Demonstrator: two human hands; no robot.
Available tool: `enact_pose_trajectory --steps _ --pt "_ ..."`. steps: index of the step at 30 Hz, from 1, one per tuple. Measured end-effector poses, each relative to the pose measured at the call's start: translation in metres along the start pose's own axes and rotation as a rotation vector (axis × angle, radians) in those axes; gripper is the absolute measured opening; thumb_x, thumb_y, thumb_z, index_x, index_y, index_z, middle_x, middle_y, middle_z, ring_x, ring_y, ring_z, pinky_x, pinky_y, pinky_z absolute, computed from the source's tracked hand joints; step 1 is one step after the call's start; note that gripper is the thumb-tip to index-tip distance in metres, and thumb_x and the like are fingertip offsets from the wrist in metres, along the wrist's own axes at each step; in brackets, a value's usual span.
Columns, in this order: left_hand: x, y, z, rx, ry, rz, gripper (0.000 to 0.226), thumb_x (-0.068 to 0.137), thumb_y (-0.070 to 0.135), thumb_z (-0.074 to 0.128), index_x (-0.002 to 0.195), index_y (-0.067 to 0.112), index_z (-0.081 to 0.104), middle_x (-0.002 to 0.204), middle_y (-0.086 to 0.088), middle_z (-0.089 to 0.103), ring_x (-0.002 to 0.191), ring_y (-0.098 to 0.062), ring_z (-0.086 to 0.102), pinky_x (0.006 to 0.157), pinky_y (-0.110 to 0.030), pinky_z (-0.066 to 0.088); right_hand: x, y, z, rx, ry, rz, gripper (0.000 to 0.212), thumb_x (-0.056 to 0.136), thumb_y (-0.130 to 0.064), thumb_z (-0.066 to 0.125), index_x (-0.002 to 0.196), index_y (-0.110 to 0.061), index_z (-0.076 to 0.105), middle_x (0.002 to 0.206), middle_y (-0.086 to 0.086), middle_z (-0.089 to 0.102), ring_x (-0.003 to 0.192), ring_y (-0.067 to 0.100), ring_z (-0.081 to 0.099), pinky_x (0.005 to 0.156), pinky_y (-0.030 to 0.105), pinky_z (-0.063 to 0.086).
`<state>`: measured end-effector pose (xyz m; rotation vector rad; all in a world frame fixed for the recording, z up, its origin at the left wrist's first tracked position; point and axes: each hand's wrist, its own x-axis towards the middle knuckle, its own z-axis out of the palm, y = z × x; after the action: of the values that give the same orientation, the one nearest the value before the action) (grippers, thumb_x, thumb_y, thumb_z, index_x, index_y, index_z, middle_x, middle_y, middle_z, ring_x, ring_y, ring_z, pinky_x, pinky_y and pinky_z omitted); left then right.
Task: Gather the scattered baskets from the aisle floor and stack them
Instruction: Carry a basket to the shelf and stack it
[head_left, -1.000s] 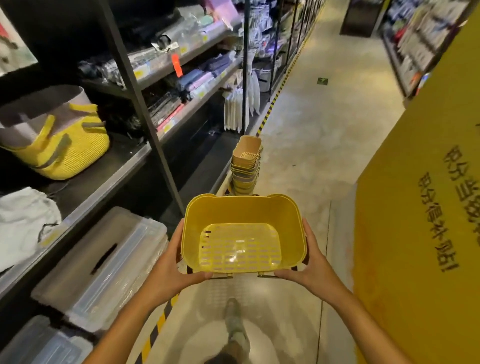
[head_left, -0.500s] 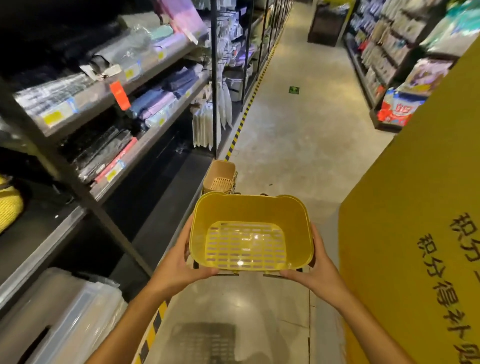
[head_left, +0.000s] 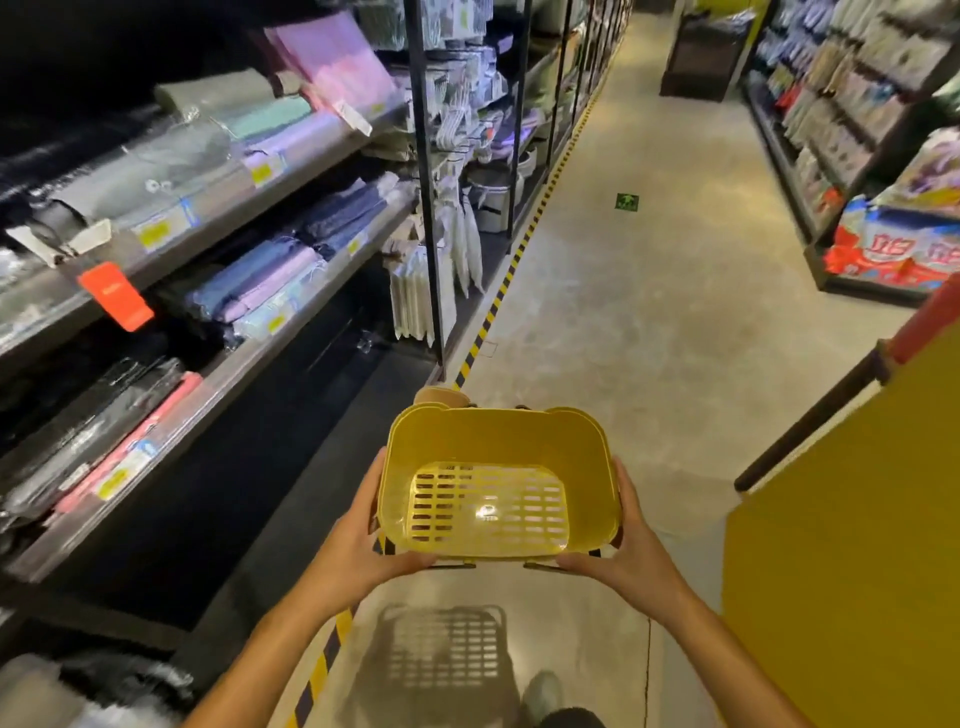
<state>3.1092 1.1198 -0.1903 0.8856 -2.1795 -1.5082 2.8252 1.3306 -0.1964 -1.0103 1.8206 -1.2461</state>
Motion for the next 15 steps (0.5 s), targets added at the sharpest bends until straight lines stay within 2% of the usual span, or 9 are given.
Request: enact_pose_trajectory --steps 2,5,10,12,15 --pt "0.033 0.009 0.002 -0.003 0.059 -0.03 0.132 0.061 0.051 0.096 0.157 0.053 0.006 0.153 0.035 0.037 0.139 0.01 0.04 0.117 -0.041 0.035 0.043 -0.006 -0.023 -0.004 -0.041 -0.004 0.134 0.059 -0.058 0.094 0.151 -0.062 -0.003 0.138 -0.051 0.038 0.125 -0.02 0.046 0.091 0.002 0.046" --pt "0.073 0.019 0.006 -0.009 0.149 -0.052 0.133 0.06 0.052 0.096 0.158 0.052 0.006 0.154 0.036 0.034 0.14 0.01 0.038 0.119 -0.044 0.034 0.109 -0.018 -0.05 -0.045 -0.107 -0.049 0.135 0.062 -0.052 0.094 0.154 -0.056 -0.004 0.143 -0.043 0.04 0.128 -0.013 0.049 0.097 0.012 0.049" --pt "0.126 0.016 0.004 -0.093 0.275 -0.122 0.134 0.062 0.038 0.098 0.16 0.047 0.007 0.153 0.034 0.037 0.142 0.005 0.039 0.12 -0.038 0.034 0.207 -0.024 -0.064 -0.069 -0.24 -0.075 0.131 0.063 -0.052 0.094 0.154 -0.057 0.0 0.142 -0.043 0.041 0.126 -0.012 0.05 0.09 0.006 0.049" --pt "0.15 0.009 -0.001 -0.116 0.302 -0.158 0.133 0.063 0.03 0.098 0.16 0.045 0.008 0.151 0.034 0.039 0.14 0.006 0.041 0.119 -0.035 0.036 0.244 -0.023 -0.064 -0.063 -0.288 -0.07 0.132 0.063 -0.055 0.092 0.154 -0.055 -0.004 0.141 -0.046 0.038 0.128 -0.013 0.048 0.093 0.009 0.049" --pt "0.186 -0.009 -0.01 -0.144 0.348 -0.171 0.133 0.061 0.035 0.097 0.159 0.049 0.008 0.149 0.038 0.039 0.139 0.009 0.041 0.115 -0.028 0.037 0.299 -0.023 -0.058 -0.092 -0.35 -0.066 0.134 0.066 -0.051 0.091 0.156 -0.05 -0.007 0.147 -0.04 0.035 0.132 -0.009 0.047 0.103 0.021 0.049"
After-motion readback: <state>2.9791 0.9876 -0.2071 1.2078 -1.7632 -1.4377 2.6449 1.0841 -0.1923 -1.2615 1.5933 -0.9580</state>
